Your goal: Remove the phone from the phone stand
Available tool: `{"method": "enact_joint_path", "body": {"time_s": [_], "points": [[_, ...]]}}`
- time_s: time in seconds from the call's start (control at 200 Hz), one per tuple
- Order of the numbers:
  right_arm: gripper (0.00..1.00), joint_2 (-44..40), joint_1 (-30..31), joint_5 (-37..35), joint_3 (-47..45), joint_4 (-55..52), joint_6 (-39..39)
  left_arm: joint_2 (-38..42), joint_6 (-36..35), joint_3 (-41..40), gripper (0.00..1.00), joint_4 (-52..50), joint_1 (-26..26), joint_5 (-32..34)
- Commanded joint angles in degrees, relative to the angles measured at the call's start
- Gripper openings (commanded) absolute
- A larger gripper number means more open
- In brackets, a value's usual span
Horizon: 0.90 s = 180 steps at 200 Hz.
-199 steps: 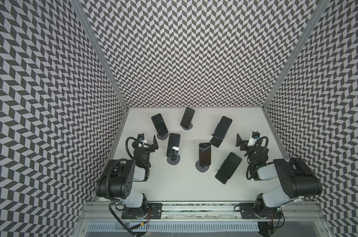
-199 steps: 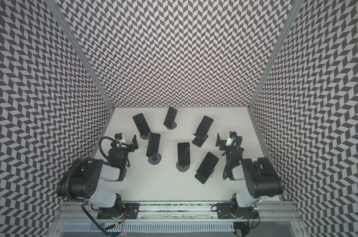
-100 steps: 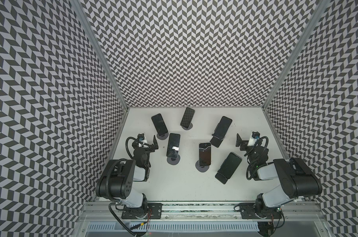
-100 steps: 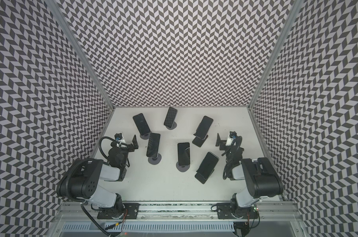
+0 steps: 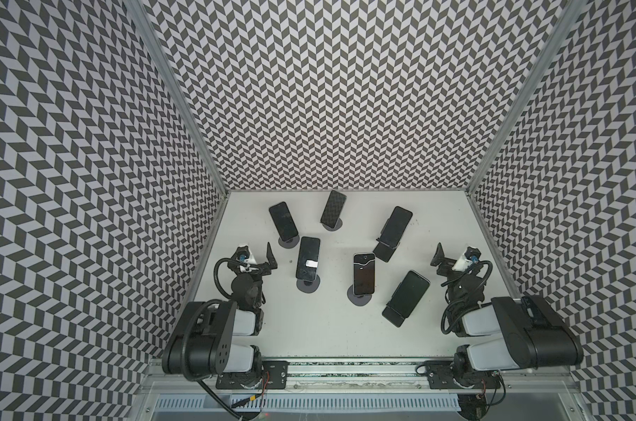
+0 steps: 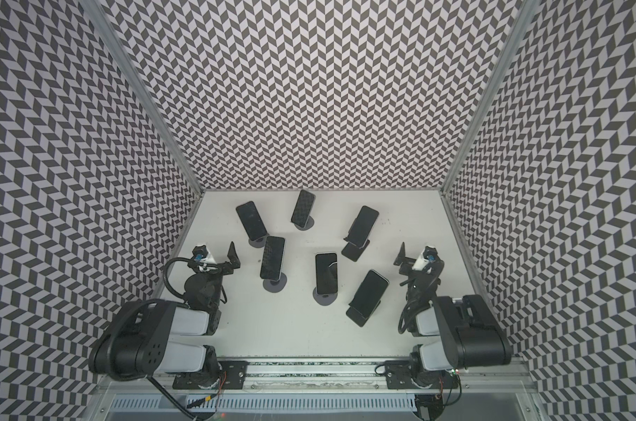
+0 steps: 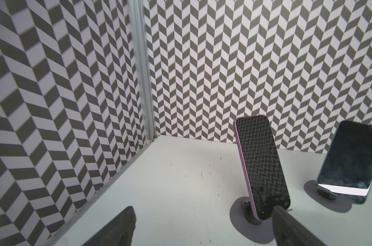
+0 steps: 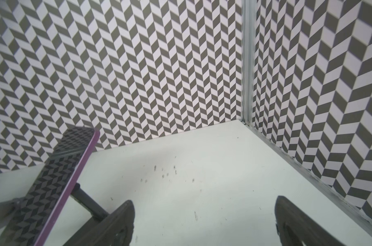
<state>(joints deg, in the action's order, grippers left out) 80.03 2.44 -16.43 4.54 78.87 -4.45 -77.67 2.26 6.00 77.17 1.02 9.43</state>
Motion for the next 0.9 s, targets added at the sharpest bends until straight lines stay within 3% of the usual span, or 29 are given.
{"method": "enact_joint_path", "body": {"time_s": [0.0, 0.17, 0.355, 0.581, 0.736, 0.896], "points": [[1.0, -5.6, -0.2, -5.1, 1.4, -4.7, -1.8, 4.6, 1.2, 0.6, 1.0, -3.8, -0.4, 1.9], [0.99, -11.6, -0.3, -7.0, 2.1, -11.9, -1.9, 11.3, 1.5, 1.4, 1.0, -8.5, -0.5, 4.0], [0.96, -20.0, -0.3, -6.8, 13.0, -40.3, -6.3, 19.4, 2.3, 8.1, 1.0, -23.9, -0.7, 4.4], [0.9, -27.9, -0.2, -5.9, 23.5, -63.5, -13.1, 27.6, 4.4, 18.1, 0.97, -43.7, -0.6, 0.0], [0.88, -32.1, -0.2, 1.8, 31.6, -74.3, -14.1, 32.2, 2.4, 24.6, 0.97, -53.4, 2.1, -1.0], [0.86, -33.1, -0.2, 14.5, 40.7, -83.1, -14.6, 34.3, 1.3, 32.0, 0.97, -62.5, 6.5, -2.2]]}}
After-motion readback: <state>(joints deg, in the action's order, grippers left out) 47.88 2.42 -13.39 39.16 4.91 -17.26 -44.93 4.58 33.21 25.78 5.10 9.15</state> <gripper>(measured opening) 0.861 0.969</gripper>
